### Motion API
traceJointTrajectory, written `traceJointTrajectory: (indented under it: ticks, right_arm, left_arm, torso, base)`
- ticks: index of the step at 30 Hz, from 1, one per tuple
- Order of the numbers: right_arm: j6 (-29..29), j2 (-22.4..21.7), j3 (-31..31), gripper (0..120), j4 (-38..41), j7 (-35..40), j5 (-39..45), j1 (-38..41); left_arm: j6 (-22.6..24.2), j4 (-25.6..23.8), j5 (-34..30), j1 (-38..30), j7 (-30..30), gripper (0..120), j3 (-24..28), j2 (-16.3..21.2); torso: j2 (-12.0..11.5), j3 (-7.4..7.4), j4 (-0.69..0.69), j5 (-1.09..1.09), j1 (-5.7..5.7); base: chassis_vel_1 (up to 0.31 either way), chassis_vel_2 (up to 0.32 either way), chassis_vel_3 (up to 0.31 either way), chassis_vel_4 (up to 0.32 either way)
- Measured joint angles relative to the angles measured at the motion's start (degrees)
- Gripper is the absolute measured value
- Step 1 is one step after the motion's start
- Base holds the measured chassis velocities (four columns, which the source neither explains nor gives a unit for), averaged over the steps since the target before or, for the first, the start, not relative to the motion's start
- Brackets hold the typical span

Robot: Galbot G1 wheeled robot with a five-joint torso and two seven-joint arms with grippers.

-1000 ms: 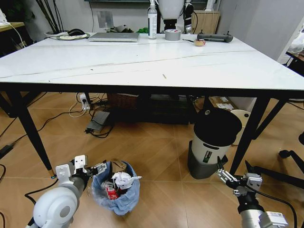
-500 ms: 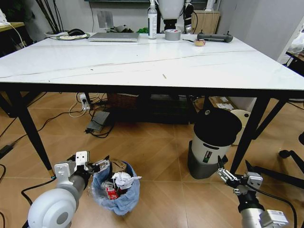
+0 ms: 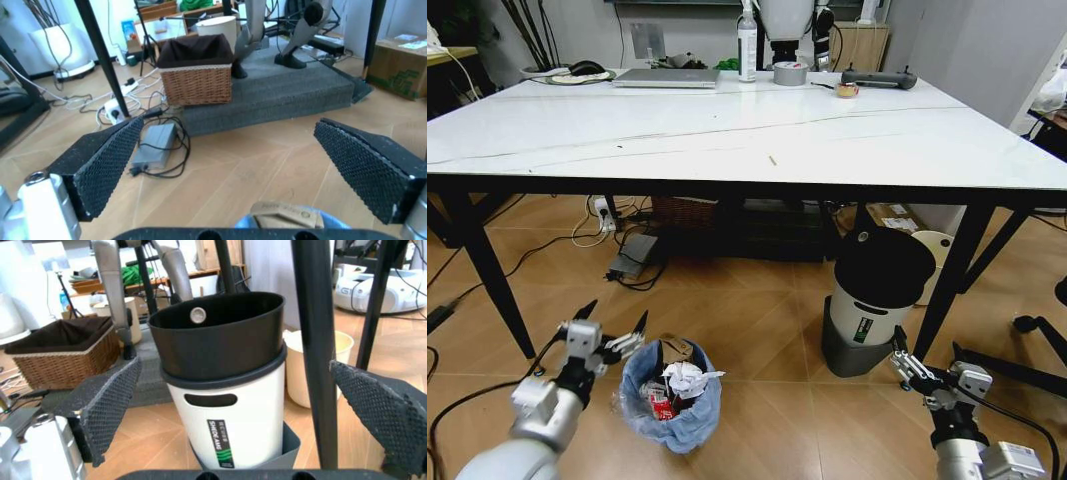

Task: Pick up the trash bin and place the trash from the table into it.

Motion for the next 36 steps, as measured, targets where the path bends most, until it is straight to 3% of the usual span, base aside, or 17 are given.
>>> traceJointTrajectory:
  ticks: [3, 36]
  right_arm:
    - [-0.18, 0.02, -0.51, 100, 0.46, 0.01, -1.72, 0.01]
    - [-0.43, -0.01, -0.48, 100, 0.30, -0.08, -3.07, 0.37]
  left_arm:
    - [-0.34, -1.22, 0.30, 1.88, 0.82, 100, -1.65, -1.08]
    - [0.60, -1.37, -0.05, 1.16, -1.17, 100, -0.89, -1.21]
  torso:
    - [0.00, 0.00, 0.00, 0.00, 0.00]
    - [0.00, 0.00, -0.01, 0.00, 0.00]
  base:
    - [0.000, 0.000, 0.000, 0.000]
    - [0.000, 0.000, 0.000, 0.000]
